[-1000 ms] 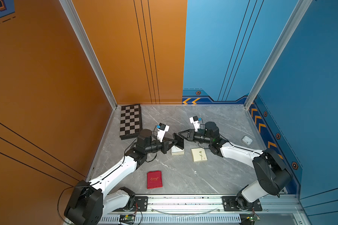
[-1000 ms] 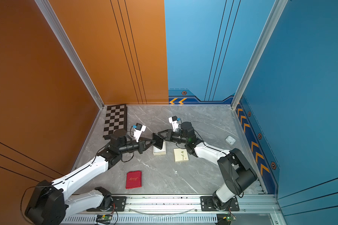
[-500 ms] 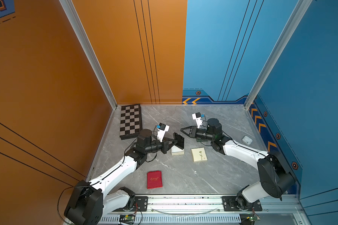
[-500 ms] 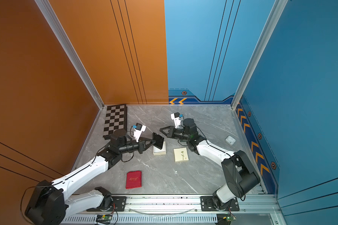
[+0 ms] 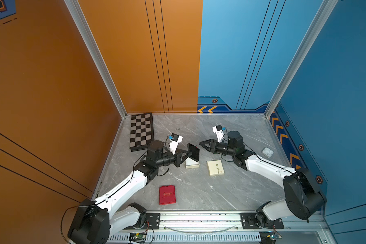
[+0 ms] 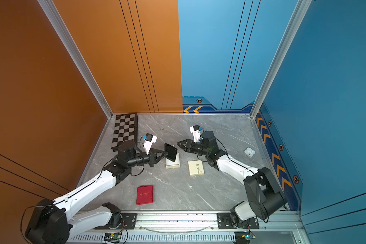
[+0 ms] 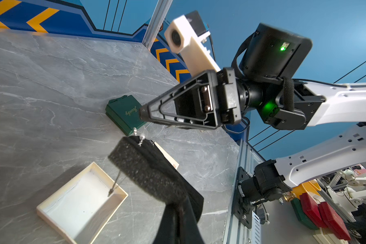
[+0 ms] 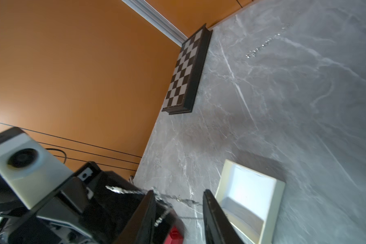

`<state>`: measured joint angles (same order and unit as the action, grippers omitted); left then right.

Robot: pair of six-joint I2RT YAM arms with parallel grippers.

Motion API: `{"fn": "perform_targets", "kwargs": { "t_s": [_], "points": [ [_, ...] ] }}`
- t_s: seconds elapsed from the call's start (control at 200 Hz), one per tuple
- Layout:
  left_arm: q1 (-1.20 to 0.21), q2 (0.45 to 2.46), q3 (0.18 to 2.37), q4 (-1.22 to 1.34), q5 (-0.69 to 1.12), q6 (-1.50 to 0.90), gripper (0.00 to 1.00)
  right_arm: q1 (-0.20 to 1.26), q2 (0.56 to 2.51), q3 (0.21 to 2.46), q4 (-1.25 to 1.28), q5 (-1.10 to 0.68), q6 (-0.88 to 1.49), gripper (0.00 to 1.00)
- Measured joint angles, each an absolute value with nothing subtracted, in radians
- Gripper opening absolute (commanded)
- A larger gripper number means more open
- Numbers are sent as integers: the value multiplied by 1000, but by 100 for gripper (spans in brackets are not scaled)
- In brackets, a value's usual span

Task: Take the necklace out of the lift-off lid jewelry box
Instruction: Pick up the necklace from the inner lining.

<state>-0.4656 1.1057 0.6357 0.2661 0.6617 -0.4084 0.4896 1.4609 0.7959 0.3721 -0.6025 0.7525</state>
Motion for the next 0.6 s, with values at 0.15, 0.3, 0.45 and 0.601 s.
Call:
{"fn": "perform_targets", "kwargs": {
  "t_s": [0.15, 0.3, 0.45, 0.601],
  "points": [
    [-465, 1086, 636, 266, 639, -413, 0, 490, 1439, 730, 343, -570, 690, 46],
    [-465, 1079, 636, 276, 605, -443, 0, 513, 1439, 711, 331, -538, 622, 59],
    [-465, 1079, 636, 295, 588, -477, 0, 570, 1444, 711, 345, -526, 571, 71],
    [-465, 1079, 640, 320, 580, -505, 0, 609, 1493, 717, 416, -527, 558, 77]
  ]
}}
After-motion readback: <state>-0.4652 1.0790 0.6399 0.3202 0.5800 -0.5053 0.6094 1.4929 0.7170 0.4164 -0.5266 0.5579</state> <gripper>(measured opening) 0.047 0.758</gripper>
